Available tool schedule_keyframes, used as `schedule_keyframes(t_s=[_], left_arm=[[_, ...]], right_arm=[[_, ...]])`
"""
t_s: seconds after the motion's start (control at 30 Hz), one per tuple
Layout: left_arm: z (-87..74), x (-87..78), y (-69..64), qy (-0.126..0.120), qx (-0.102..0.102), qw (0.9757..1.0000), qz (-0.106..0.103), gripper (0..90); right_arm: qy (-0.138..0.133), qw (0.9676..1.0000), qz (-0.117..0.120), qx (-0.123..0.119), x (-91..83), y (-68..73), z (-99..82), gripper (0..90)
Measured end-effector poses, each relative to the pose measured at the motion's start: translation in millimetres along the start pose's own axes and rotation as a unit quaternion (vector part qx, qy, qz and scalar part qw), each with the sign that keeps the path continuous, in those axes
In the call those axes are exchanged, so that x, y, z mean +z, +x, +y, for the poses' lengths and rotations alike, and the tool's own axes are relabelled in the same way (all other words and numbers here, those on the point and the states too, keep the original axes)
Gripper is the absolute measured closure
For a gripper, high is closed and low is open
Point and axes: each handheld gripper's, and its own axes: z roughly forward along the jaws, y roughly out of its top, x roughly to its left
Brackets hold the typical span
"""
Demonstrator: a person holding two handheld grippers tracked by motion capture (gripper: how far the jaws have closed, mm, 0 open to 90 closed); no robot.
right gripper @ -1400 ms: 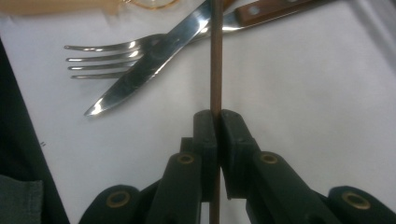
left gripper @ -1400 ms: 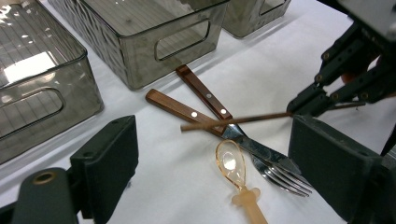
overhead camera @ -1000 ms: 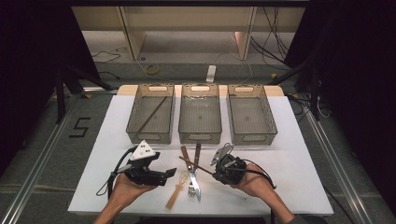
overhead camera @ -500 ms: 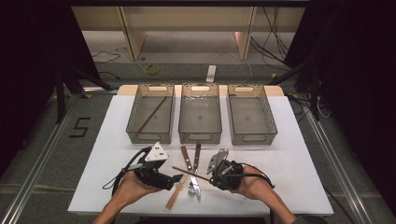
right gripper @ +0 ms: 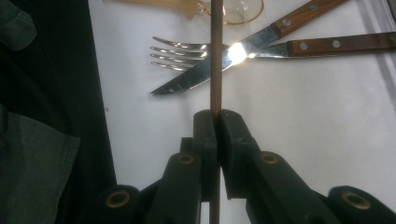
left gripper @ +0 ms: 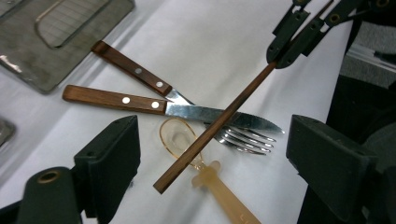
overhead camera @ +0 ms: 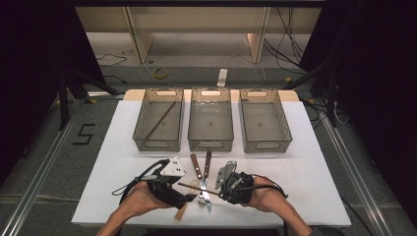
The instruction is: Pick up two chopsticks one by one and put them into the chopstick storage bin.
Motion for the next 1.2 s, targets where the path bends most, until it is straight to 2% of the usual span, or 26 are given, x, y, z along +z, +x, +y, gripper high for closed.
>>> schedule_keyframes(t_s=[0.13, 0.23, 0.33, 0.37, 0.5, 0.53, 0.57, 0.63, 0.7, 0.77, 0.9, 1.2], left_arm=[[-0.5, 5.7, -3.1, 0.024, 0.016, 0.9996, -0.006, 17.6], [0.2, 8.6, -5.9, 0.030, 0.029, 0.9991, -0.010, 19.3], [0.7, 8.7, -7.9, 0.032, 0.042, 0.9984, -0.019, 24.2], [0.8, 8.8, -7.8, 0.035, 0.046, 0.9981, -0.022, 26.0], [0.8, 9.6, -9.0, 0.042, 0.059, 0.9970, -0.028, 32.8], [0.8, 10.3, -9.7, 0.042, 0.060, 0.9970, -0.028, 34.4], [0.8, 11.0, -9.9, 0.045, 0.064, 0.9966, -0.025, 36.0], [0.2, 12.6, -10.6, 0.051, 0.068, 0.9961, -0.025, 39.3], [0.0, 13.2, -10.8, 0.055, 0.074, 0.9956, -0.020, 42.5], [0.0, 13.0, -10.8, 0.055, 0.075, 0.9954, -0.022, 45.3], [-0.4, 13.3, -11.0, 0.059, 0.076, 0.9950, -0.025, 50.0], [-0.9, 15.7, -13.4, 0.073, 0.093, 0.9925, -0.031, 64.2]], right_arm=[[0.000, 1.0000, 0.001, -0.009, -0.7, 1.7, 1.0, 85.9], [0.008, 0.9999, 0.005, -0.013, -2.6, 4.2, 3.0, 85.9], [0.008, 0.9997, 0.008, -0.023, -3.7, 6.1, 4.8, 85.9], [-0.001, 0.9997, 0.007, -0.024, -3.0, 7.2, 5.1, 85.9], [0.001, 0.9995, 0.007, -0.030, -7.5, 8.1, 6.8, 85.9], [-0.003, 0.9996, 0.005, -0.028, -7.6, 8.8, 6.6, 85.9], [0.005, 0.9995, 0.008, -0.029, -9.4, 8.8, 7.4, 85.9], [-0.004, 0.9992, 0.007, -0.038, -7.9, 8.1, 7.1, 85.9], [-0.004, 0.9994, 0.007, -0.032, -8.0, 9.1, 7.4, 85.9], [0.001, 0.9990, 0.011, -0.042, -9.1, 8.8, 7.6, 85.9], [0.000, 0.9989, 0.014, -0.045, -7.8, 10.7, 7.9, 85.9], [0.006, 0.9981, 0.023, -0.056, -8.0, 12.1, 8.3, 85.9]])
